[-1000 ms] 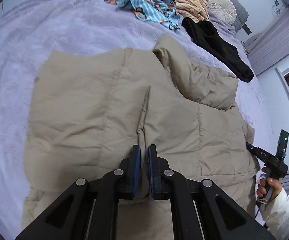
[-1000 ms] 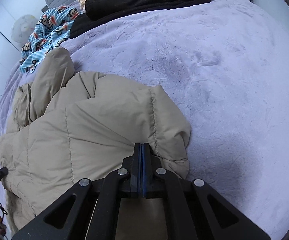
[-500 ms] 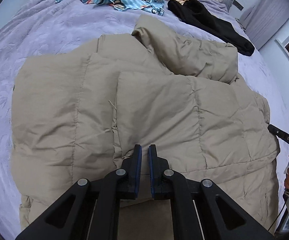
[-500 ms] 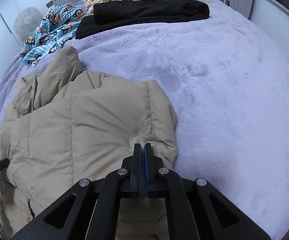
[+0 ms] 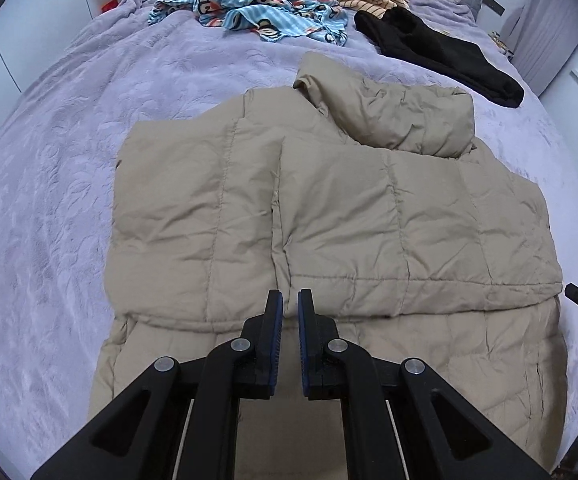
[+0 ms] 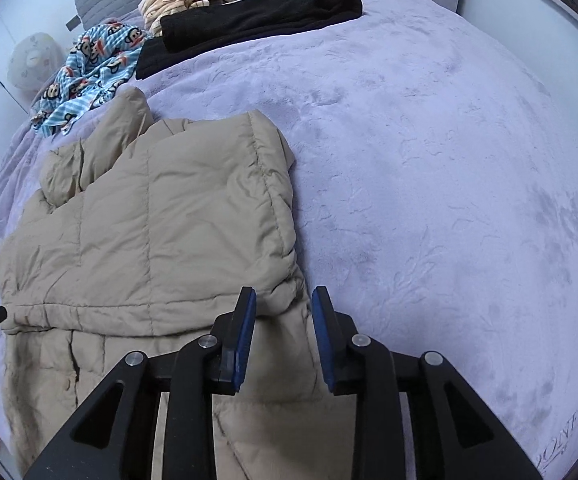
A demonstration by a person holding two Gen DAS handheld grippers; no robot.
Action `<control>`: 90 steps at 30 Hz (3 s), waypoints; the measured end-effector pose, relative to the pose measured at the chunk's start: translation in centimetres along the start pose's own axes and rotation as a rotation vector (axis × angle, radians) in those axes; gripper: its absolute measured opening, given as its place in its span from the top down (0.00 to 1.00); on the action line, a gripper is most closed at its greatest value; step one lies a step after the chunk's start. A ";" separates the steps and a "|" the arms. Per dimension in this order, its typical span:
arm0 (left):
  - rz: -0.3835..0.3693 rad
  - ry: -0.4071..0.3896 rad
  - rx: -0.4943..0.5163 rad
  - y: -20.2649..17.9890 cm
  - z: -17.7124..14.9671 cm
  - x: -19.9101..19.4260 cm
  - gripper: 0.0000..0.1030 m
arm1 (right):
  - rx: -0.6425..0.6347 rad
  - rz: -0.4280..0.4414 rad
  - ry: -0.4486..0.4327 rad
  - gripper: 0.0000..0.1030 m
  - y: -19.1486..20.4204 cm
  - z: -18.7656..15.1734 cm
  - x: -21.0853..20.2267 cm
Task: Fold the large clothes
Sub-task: 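Pinch the folded side panel with the left tool and smooth it flat, then open both tools and lift them off the folded jacket, then move both open tools down to the jacket hem, then grasp the hem with both tools and fold it up toward the collar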
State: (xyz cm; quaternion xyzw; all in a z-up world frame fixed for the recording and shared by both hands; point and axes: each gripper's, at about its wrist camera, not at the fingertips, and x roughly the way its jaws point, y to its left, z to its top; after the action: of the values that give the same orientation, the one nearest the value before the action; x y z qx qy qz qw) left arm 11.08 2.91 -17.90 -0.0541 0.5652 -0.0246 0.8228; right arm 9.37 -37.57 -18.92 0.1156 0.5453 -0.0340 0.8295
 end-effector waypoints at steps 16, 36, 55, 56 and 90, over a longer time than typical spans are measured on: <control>-0.020 0.054 -0.088 1.0 -7.3 -3.6 0.36 | 0.005 0.087 0.130 0.53 2.6 -6.5 -2.9; 0.061 0.055 -0.053 5.9 -15.4 -9.5 0.01 | 0.109 0.169 0.151 0.16 6.4 -16.4 -8.3; 0.078 0.134 -0.004 9.4 -22.8 -12.2 0.01 | 0.181 0.237 0.162 0.15 8.2 -22.9 -13.4; 0.057 0.152 -0.020 9.7 -23.3 -12.1 0.01 | 0.181 0.240 0.182 0.15 8.0 -22.8 -13.2; -0.330 0.258 -0.415 12.6 -24.5 -6.2 0.84 | 0.904 0.372 0.250 0.16 -6.8 -27.4 -5.6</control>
State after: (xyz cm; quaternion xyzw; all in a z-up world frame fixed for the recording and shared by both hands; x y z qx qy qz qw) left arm -14.26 14.60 -22.32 -0.3090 0.6416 -0.0485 0.7004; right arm -18.69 -38.27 -25.27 0.5618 0.5414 -0.1042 0.6169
